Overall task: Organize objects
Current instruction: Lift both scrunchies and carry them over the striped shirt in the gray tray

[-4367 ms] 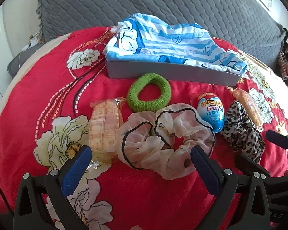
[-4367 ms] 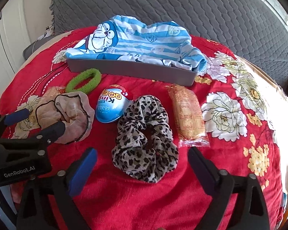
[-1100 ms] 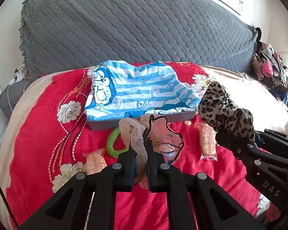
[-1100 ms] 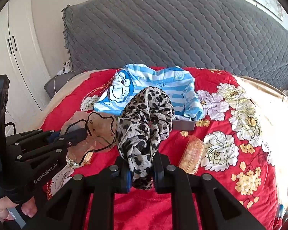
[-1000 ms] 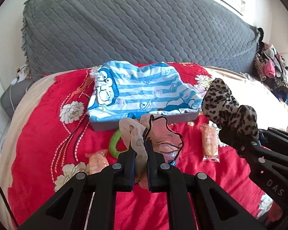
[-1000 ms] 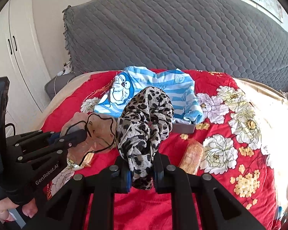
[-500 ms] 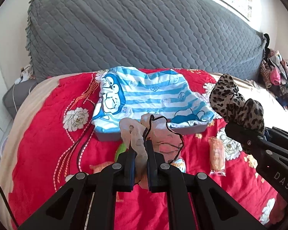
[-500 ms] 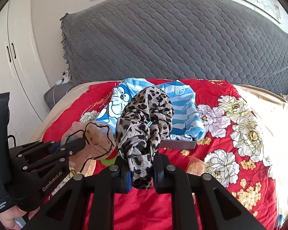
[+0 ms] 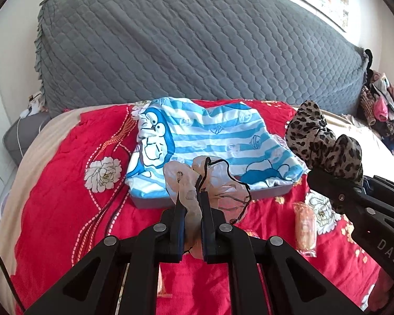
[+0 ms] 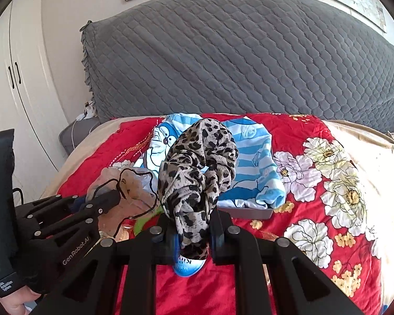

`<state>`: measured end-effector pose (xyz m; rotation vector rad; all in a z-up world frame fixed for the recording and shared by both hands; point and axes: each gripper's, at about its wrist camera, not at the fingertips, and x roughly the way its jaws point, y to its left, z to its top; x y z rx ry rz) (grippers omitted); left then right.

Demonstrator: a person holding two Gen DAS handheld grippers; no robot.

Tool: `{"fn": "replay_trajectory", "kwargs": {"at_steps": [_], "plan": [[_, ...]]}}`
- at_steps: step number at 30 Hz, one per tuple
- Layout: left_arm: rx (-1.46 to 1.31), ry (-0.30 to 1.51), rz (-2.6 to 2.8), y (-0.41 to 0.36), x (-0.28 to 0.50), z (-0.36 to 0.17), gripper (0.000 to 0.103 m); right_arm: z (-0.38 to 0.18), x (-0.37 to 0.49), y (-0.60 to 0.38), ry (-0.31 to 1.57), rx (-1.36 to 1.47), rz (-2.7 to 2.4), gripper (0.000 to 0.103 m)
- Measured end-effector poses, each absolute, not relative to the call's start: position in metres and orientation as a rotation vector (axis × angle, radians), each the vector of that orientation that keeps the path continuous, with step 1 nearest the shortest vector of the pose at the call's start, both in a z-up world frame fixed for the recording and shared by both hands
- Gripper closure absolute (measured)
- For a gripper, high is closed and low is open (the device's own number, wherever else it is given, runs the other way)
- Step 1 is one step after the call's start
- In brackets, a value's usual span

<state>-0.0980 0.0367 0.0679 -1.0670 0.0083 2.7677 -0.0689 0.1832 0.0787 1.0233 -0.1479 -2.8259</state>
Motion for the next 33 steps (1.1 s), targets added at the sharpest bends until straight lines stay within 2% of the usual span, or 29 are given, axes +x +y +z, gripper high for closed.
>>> {"fn": "replay_trajectory", "kwargs": {"at_steps": [33], "plan": [[-1.073,-0.022,2.808,0.043,-0.178,0.051,0.094,0.057,-0.138,0.195,-0.156,1.002,-2.809,0.087]]}}
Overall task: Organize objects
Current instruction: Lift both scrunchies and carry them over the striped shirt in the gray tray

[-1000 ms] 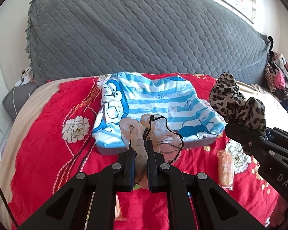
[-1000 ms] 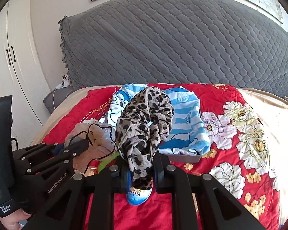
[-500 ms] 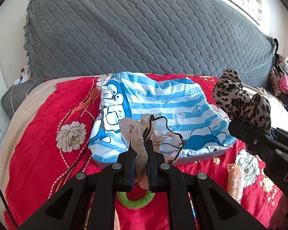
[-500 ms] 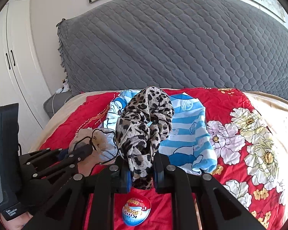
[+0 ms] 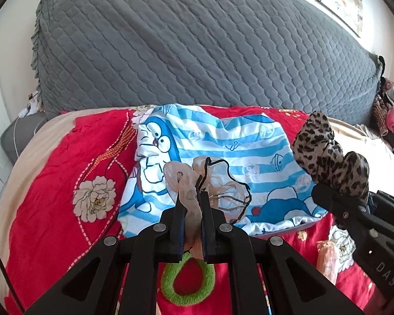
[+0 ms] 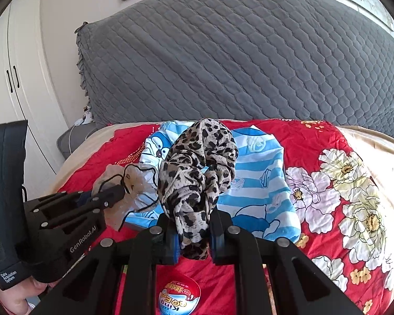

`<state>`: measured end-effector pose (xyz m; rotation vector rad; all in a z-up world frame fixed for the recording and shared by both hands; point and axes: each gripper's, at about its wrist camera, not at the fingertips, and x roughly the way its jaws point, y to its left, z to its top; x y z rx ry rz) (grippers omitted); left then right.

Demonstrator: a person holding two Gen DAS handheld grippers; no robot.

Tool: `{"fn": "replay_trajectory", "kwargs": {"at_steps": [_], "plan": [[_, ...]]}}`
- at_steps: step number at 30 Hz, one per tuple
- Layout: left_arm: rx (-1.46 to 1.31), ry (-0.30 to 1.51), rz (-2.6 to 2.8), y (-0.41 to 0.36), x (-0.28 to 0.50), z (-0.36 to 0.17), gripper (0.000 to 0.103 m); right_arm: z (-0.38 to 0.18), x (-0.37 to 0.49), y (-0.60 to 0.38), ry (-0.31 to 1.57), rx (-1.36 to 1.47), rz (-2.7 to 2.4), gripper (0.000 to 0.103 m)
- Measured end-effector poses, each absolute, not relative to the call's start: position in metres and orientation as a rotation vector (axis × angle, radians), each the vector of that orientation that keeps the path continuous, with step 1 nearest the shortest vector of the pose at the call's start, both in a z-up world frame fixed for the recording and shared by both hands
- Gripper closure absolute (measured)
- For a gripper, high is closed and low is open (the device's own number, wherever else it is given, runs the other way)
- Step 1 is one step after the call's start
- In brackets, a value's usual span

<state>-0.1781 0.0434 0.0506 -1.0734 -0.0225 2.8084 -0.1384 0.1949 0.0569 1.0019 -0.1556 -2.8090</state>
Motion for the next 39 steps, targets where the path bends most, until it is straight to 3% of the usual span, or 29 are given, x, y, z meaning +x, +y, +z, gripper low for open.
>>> {"fn": "replay_trajectory", "kwargs": {"at_steps": [25,39], "plan": [[-1.045,0.043,2.832,0.059,-0.206,0.056,0.093,0.053,-0.166,0.2,-0.157,1.032,-2.821,0.087],[-1.107,-0.007,2.833,0.052,-0.24,0.039,0.093,0.039,-0.202,0.202,-0.1,1.086,-2.792,0.087]]}}
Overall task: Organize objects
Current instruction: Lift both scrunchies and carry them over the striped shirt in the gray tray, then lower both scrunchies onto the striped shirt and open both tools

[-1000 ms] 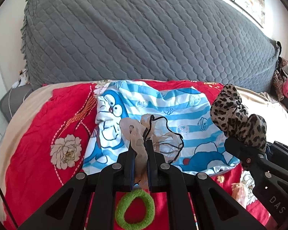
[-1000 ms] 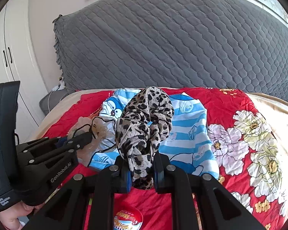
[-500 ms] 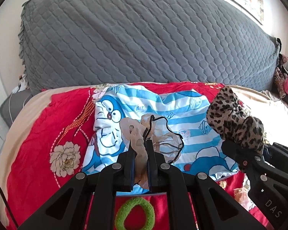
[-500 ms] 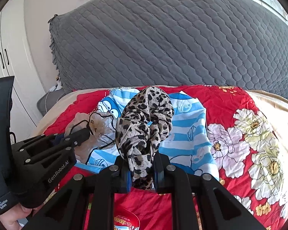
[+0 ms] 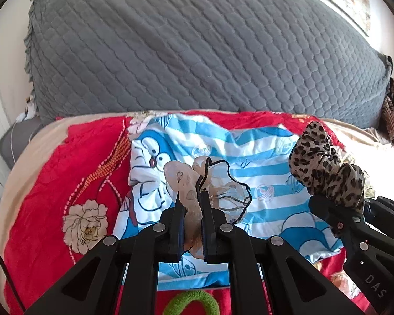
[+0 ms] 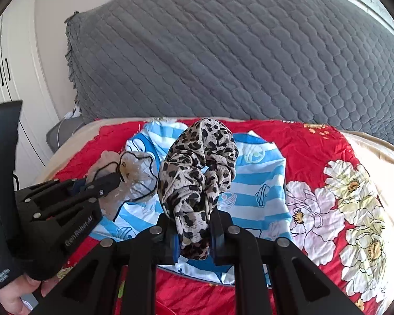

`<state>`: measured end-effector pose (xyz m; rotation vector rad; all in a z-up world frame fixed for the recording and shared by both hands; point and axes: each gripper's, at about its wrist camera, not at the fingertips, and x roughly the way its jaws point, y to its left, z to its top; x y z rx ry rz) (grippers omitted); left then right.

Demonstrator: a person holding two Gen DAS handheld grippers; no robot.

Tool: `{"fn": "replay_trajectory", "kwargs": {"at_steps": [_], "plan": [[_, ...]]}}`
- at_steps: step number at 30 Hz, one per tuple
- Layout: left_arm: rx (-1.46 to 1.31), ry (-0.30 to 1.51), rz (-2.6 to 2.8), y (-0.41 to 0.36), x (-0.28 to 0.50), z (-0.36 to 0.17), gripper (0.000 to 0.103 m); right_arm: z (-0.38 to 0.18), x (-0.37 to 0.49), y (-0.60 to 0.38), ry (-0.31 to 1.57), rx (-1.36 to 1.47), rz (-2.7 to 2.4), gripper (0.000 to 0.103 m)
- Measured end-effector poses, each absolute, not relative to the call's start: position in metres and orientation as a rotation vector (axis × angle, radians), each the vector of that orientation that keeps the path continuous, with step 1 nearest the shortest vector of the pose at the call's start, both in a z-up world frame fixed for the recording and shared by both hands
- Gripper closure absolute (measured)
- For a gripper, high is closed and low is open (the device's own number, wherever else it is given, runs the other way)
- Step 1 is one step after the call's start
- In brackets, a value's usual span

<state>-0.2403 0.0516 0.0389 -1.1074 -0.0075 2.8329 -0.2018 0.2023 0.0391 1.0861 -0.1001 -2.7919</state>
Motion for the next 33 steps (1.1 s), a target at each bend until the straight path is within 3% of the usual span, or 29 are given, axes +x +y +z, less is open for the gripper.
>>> {"fn": "replay_trajectory", "kwargs": {"at_steps": [33], "plan": [[-1.284,0.067,2.79,0.064,-0.291,-0.027,0.093,-0.038,-0.254,0.206,-0.111,1.337,-2.706,0.087]]}}
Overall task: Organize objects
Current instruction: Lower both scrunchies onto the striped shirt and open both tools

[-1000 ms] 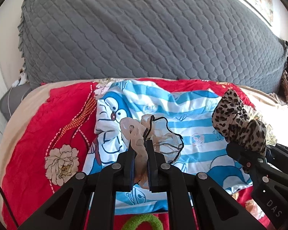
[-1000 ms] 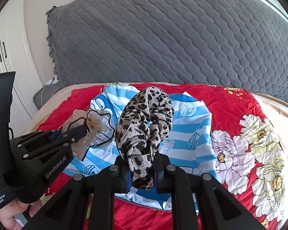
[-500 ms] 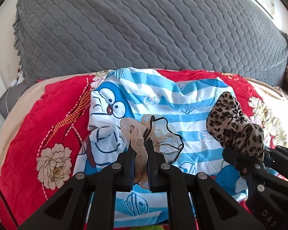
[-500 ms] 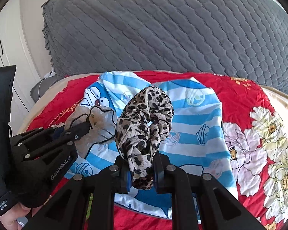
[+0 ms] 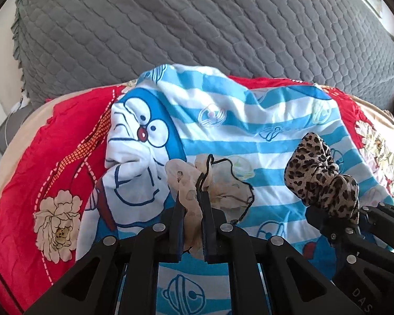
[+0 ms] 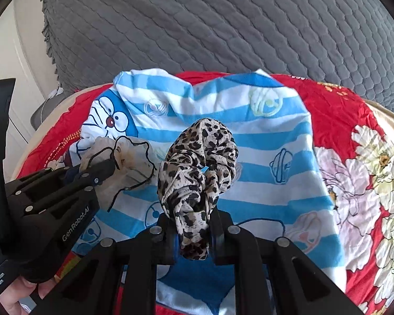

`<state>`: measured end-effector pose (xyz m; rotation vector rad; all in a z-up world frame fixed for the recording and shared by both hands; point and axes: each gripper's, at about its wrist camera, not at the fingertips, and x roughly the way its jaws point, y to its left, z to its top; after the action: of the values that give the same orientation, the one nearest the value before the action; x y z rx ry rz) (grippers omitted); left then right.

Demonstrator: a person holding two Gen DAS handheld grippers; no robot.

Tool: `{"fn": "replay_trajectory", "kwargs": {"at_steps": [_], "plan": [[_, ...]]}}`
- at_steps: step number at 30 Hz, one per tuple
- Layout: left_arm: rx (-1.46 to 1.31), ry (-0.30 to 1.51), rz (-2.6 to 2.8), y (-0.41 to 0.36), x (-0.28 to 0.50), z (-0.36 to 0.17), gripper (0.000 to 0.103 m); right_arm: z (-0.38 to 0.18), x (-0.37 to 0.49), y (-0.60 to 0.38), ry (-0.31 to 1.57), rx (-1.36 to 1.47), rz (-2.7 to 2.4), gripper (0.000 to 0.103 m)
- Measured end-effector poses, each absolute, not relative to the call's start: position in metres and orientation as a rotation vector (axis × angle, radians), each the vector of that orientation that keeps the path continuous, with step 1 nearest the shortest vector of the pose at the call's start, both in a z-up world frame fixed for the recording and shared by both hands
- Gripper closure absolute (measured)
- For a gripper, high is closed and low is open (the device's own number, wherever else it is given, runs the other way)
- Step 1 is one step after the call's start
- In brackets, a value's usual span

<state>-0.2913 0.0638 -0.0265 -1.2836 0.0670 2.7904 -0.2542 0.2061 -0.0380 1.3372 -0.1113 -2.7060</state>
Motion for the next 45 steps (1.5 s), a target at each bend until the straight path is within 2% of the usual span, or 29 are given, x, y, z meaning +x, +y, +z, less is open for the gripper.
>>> {"fn": "replay_trajectory", "kwargs": {"at_steps": [7,19,22,23,24,25,27,29,36,45], "plan": [[-1.273,0.071,2.788,0.065,-0.295,-0.032,0.092,-0.048,-0.259,0.203,-0.096,1.368,-2.698,0.087],[-1.266,0.089,2.792,0.063,-0.292,-0.04,0.081,-0.062,-0.261,0.206,-0.116,1.43,-2.67,0.085],[-1.268,0.103,2.791,0.063,-0.289,-0.041,0.069,-0.062,-0.259,0.208,-0.119,1.434,-2.677,0.083],[-1.274,0.105,2.79,0.063,-0.288,-0.042,0.06,-0.062,-0.259,0.208,-0.122,1.434,-2.681,0.08],[-1.28,0.099,2.789,0.062,-0.288,-0.042,0.049,-0.062,-0.259,0.208,-0.126,1.437,-2.68,0.072],[-1.284,0.092,2.79,0.061,-0.286,-0.042,0.045,-0.061,-0.259,0.208,-0.13,1.442,-2.679,0.068],[-1.283,0.079,2.793,0.058,-0.284,-0.041,0.042,-0.059,-0.257,0.208,-0.124,1.443,-2.679,0.059],[-1.285,0.083,2.794,0.056,-0.282,-0.04,0.038,-0.056,-0.255,0.207,-0.108,1.437,-2.687,0.057],[-1.263,0.088,2.799,0.049,-0.269,-0.032,0.026,-0.04,-0.245,0.21,-0.101,1.399,-2.701,0.054],[-1.234,0.07,2.782,0.044,-0.264,-0.021,0.018,-0.029,-0.231,0.214,-0.119,1.379,-2.714,0.052]]}}
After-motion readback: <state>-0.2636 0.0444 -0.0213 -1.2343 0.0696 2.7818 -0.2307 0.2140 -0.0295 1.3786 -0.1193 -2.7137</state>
